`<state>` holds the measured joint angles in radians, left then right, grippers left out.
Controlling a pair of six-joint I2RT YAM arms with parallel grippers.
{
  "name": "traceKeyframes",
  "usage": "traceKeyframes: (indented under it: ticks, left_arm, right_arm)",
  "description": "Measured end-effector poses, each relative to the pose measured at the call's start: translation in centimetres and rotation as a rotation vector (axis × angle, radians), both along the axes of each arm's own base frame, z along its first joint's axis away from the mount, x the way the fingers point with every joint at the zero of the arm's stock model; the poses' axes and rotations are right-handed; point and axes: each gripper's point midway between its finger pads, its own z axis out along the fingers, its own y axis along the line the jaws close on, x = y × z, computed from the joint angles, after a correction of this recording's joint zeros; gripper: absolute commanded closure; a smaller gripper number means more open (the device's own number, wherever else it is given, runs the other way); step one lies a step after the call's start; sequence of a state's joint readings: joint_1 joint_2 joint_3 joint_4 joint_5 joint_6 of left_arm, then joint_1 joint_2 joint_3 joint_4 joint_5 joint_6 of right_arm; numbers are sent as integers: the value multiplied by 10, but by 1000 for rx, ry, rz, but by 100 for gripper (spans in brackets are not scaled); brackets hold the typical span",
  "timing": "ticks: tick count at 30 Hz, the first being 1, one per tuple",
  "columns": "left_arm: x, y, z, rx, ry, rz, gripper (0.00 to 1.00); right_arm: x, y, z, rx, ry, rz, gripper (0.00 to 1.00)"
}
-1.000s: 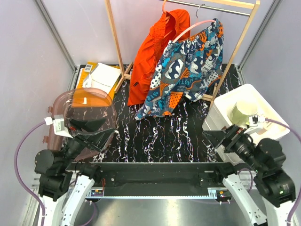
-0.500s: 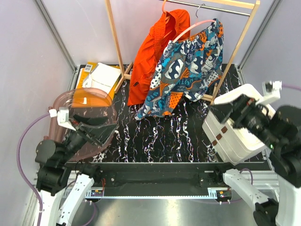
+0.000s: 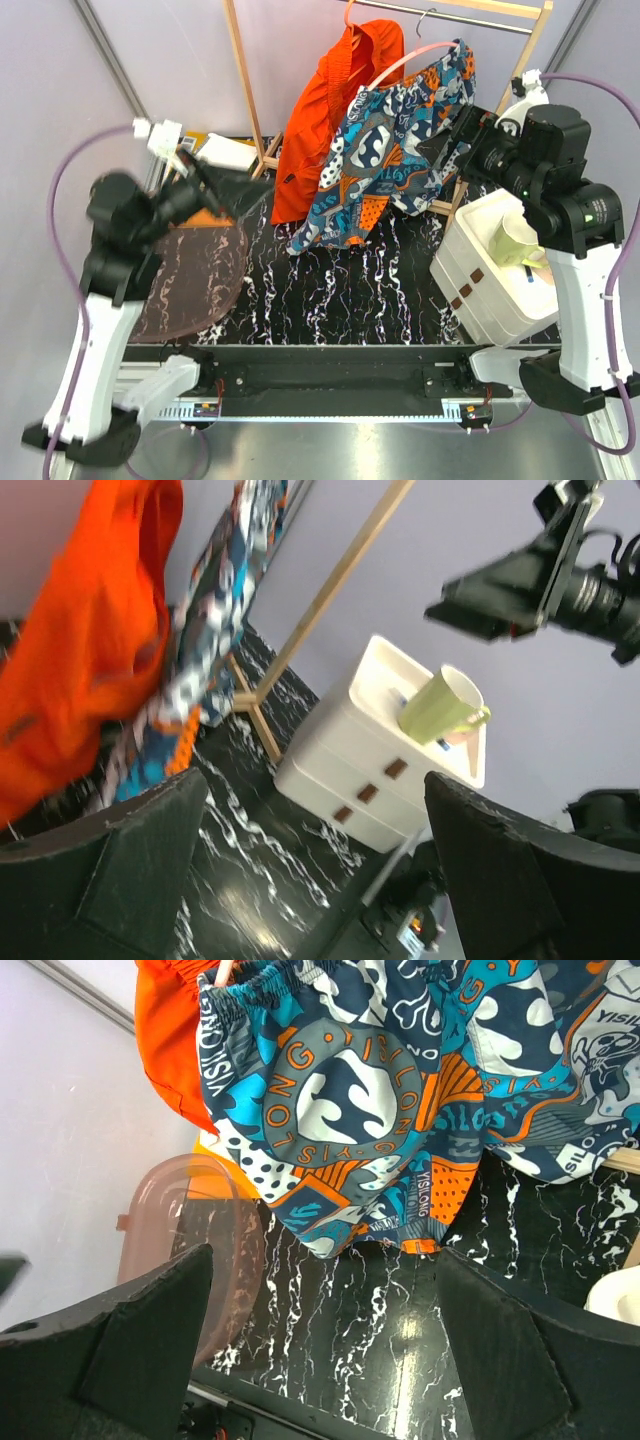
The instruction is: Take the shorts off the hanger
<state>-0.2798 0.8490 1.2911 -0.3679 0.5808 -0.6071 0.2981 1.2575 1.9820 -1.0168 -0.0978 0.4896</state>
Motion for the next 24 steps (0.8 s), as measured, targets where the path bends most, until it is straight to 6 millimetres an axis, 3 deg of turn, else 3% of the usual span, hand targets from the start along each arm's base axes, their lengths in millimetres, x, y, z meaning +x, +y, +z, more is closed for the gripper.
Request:
traceKeyframes:
  ticks: [3, 9, 14, 18, 22, 24]
  left_arm:
    - [32, -18, 25, 33, -56, -26, 7]
    - [101, -75, 44, 128, -133, -67, 6]
    - [160, -105, 41, 215, -215, -32, 5]
    - [194, -125, 36, 265, -265, -14, 5]
    - [211, -147, 28, 289, -294, -20, 6]
    - [214, -156, 22, 297, -300, -23, 12]
  right_arm:
    - [-1, -2, 1, -12, -10, -2, 0]
    - [-16, -13, 10, -39, -64, -19, 0]
    - [-41, -22, 13, -53, -108, -14, 0]
    - [-57, -26, 14, -59, -135, -3, 0]
    - [-68, -29, 13, -62, -152, 1, 0]
    - [-72, -29, 11, -61, -155, 7, 0]
